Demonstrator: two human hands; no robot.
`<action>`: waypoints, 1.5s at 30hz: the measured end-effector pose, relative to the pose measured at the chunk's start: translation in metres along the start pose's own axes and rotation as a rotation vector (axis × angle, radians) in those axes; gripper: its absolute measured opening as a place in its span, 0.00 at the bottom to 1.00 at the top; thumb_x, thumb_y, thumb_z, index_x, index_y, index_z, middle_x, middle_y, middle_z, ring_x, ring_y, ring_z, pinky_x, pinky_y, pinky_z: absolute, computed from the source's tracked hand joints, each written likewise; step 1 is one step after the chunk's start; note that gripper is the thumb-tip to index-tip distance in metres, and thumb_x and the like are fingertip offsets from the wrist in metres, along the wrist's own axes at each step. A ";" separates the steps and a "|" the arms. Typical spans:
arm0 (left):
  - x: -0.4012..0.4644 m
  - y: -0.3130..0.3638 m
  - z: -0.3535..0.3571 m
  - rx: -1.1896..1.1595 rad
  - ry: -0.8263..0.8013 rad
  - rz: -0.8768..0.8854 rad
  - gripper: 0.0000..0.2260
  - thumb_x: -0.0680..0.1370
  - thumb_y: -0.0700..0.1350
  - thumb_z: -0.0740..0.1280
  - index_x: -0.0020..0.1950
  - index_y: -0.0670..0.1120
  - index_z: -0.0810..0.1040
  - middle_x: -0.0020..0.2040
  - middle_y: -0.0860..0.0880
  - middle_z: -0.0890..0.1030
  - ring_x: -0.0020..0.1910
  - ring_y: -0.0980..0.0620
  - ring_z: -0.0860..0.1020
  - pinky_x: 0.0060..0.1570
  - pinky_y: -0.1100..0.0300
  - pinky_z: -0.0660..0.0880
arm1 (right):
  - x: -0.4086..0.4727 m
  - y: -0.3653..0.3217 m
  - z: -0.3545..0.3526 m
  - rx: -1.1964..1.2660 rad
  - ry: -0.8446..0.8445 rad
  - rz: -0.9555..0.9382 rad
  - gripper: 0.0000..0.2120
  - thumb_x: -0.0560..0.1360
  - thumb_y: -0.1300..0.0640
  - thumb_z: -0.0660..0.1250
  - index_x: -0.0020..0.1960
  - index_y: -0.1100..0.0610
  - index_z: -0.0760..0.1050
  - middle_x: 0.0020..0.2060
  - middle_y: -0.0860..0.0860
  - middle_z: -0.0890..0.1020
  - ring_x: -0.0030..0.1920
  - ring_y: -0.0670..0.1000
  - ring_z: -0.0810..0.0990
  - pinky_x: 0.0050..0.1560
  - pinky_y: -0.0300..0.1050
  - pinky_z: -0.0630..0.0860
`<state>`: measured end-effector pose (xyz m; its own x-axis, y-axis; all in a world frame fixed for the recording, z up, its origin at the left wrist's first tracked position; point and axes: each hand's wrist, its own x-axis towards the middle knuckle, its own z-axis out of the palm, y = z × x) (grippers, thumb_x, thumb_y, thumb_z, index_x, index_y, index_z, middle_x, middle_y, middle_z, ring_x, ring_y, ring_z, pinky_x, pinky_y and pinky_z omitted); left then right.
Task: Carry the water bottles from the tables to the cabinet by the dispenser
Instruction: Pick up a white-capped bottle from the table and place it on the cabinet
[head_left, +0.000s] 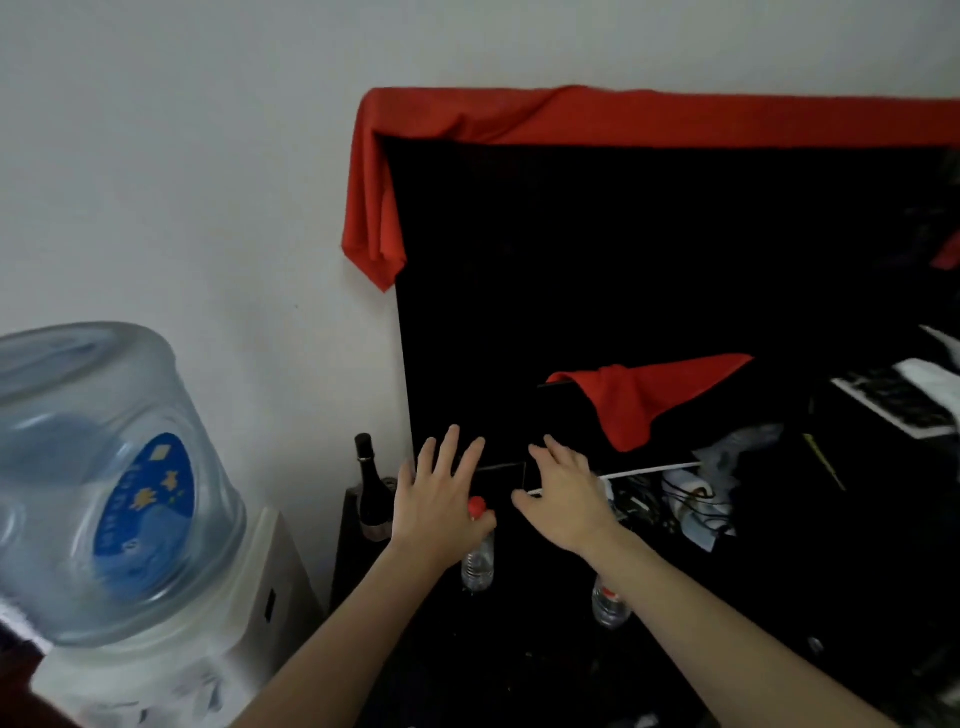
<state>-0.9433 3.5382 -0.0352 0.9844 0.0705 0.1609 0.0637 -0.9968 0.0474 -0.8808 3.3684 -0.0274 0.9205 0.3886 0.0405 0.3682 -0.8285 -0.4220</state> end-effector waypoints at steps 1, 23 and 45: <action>-0.009 0.001 -0.002 -0.002 -0.013 0.019 0.38 0.79 0.65 0.58 0.82 0.55 0.43 0.83 0.47 0.44 0.82 0.42 0.49 0.77 0.43 0.53 | -0.012 -0.001 -0.004 -0.042 0.004 -0.006 0.36 0.77 0.42 0.63 0.80 0.52 0.55 0.81 0.51 0.53 0.79 0.56 0.51 0.76 0.58 0.58; -0.128 0.164 -0.026 -0.124 -0.102 0.339 0.38 0.78 0.60 0.64 0.82 0.54 0.48 0.83 0.48 0.48 0.82 0.43 0.49 0.78 0.44 0.52 | -0.278 0.072 -0.075 -0.109 0.209 0.515 0.38 0.76 0.41 0.64 0.80 0.50 0.53 0.80 0.52 0.53 0.79 0.56 0.52 0.77 0.61 0.55; -0.348 0.582 -0.048 -0.156 -0.245 1.130 0.38 0.78 0.61 0.65 0.82 0.54 0.52 0.83 0.49 0.47 0.82 0.45 0.46 0.79 0.45 0.46 | -0.695 0.239 -0.168 -0.093 0.402 1.255 0.39 0.76 0.39 0.63 0.80 0.50 0.53 0.80 0.55 0.53 0.79 0.57 0.54 0.76 0.61 0.55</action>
<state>-1.2565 2.9352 -0.0164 0.4745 -0.8803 -0.0043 -0.8734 -0.4714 0.1224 -1.4111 2.8328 -0.0038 0.6091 -0.7909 -0.0588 -0.7651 -0.5664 -0.3064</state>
